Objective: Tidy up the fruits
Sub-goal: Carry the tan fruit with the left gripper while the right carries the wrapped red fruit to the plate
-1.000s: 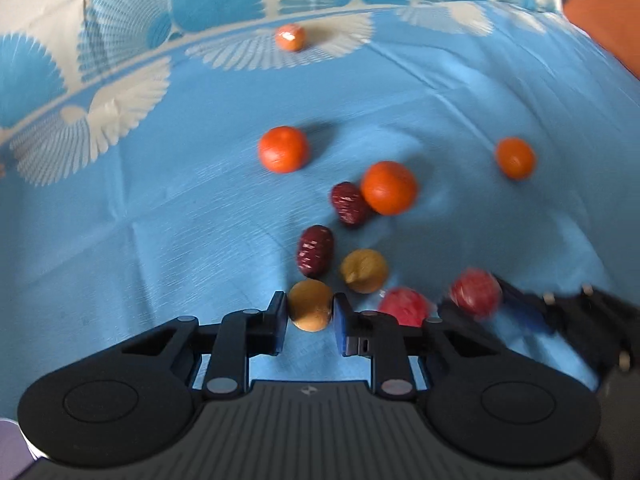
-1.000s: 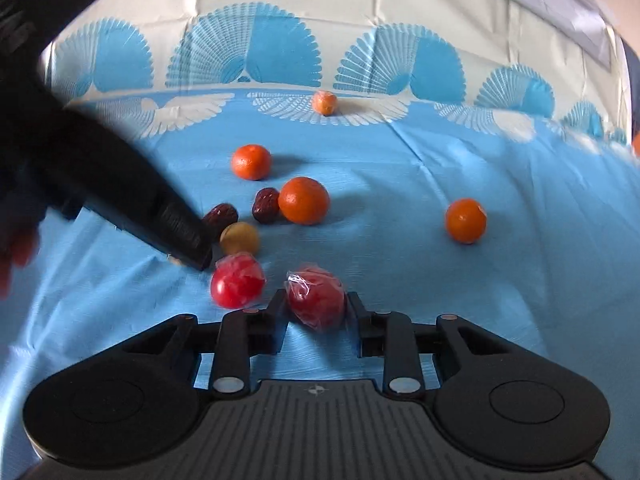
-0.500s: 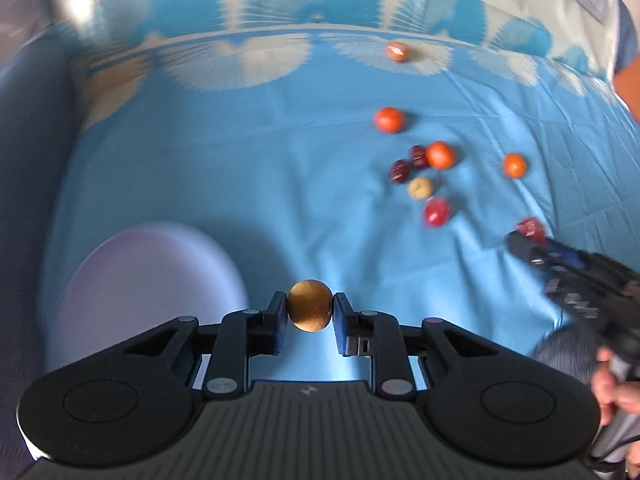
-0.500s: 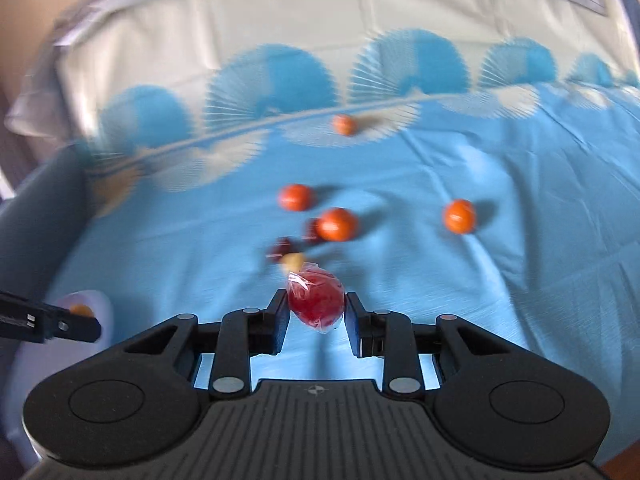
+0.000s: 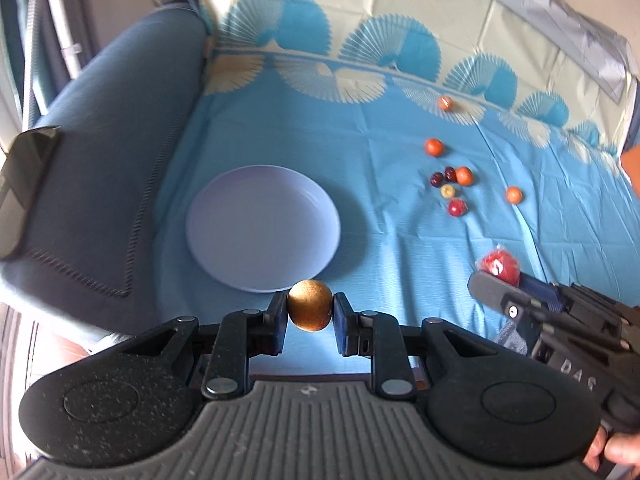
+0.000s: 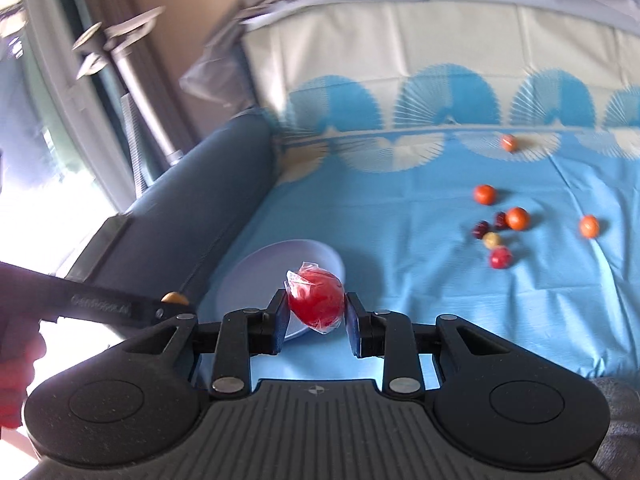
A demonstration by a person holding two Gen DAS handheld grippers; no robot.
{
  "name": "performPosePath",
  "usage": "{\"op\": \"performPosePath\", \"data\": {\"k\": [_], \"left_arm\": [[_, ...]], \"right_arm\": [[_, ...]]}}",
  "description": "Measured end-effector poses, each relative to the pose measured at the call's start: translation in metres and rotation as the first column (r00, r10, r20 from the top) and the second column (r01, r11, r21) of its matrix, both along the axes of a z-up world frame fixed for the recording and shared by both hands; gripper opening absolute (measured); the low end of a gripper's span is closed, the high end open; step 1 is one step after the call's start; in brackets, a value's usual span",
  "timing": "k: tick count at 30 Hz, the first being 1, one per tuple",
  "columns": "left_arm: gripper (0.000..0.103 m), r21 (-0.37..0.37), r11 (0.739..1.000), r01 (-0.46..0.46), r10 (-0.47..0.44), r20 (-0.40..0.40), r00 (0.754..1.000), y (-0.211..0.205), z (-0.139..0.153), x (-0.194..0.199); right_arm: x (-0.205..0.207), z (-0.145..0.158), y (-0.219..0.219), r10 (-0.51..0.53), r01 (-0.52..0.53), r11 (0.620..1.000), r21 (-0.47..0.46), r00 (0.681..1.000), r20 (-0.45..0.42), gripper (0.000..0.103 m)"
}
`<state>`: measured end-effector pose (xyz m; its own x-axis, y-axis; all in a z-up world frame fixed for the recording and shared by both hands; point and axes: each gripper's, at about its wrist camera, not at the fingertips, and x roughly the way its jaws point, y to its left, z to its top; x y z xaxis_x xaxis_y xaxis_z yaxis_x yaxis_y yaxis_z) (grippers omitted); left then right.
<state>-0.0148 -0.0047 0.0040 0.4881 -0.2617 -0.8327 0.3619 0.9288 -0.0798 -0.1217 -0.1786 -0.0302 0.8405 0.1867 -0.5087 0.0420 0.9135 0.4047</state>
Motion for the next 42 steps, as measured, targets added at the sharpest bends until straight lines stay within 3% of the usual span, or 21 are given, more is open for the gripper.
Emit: {"op": "performPosePath", "data": {"k": [8, 20, 31, 42], "left_arm": [[0.026, -0.053, 0.997, -0.059, 0.061, 0.038, 0.997, 0.037, 0.006, -0.022], [0.026, -0.079, 0.994, -0.072, 0.075, 0.036, 0.997, 0.048, 0.005, -0.016], [0.026, -0.069, 0.993, -0.099, 0.101, 0.02, 0.995, 0.043, -0.004, 0.023], [0.026, -0.017, 0.992, -0.124, 0.123, -0.035, 0.992, 0.031, -0.035, 0.084]], "right_arm": [[-0.014, 0.019, 0.038, 0.076, -0.071, 0.99, -0.126, 0.997, 0.034, 0.031], [-0.01, 0.022, 0.046, 0.084, -0.08, 0.983, -0.168, 0.996, 0.021, 0.031], [0.032, 0.009, 0.045, 0.086, -0.086, 0.982, -0.17, 0.996, -0.011, 0.031], [0.097, -0.023, 0.052, 0.112, -0.127, 0.98, -0.155, 0.988, -0.103, 0.031]]}}
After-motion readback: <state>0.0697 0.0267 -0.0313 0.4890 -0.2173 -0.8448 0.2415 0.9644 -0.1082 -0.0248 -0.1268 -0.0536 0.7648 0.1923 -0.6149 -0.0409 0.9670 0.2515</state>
